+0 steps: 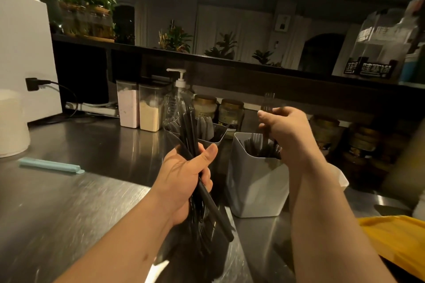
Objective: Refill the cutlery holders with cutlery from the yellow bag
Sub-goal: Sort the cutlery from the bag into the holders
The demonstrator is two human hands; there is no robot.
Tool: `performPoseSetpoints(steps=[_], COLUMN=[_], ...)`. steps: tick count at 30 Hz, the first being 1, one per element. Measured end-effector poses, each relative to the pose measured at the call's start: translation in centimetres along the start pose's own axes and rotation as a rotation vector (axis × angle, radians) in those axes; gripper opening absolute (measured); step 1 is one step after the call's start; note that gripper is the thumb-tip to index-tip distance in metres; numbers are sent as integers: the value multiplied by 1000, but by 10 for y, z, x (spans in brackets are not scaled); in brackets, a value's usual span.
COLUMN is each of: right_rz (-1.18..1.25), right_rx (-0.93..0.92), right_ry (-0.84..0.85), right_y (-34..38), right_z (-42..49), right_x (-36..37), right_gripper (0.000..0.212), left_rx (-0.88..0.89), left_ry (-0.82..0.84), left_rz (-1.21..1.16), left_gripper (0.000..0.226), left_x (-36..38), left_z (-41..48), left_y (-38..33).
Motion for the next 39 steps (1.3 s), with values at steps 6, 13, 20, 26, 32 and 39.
performPoseSetpoints(steps=[6,13,20,26,32,39], right_rz=[-470,-902,-870,-353,341,330], right_rx=[-380,-228,-270,-202,-259,-402], right_ry=[-41,883,811,511,187,42], right_y=[63,29,22,50,43,38], right_z=[-35,-123,-123,-78,-52,-50], right_x=[5,116,138,77,67,61], right_gripper=[51,14,23,24,7,11], left_rx=[-42,-120,-174,-176,-142,-15], left_ry=[-103,-180,-349,-323,-37,138], left_rz=[1,-132,-163,-303,-255,-169], left_gripper=[30,47,80,53,31,25], left_x=[-5,-19,-42,-37,-11,3], left_z=[0,-5,-4,-1,1,-1], left_y=[-2,-6,0,-2,-5,-16])
Point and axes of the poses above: each hand's wrist, its own z-axis towards the middle knuckle, its own x-axis out of the palm, y = z × x, the point moved 9 cm from there along z, towards the middle knuckle, and after that the axes turned 4 degrees about x, right-handed, at the moved point
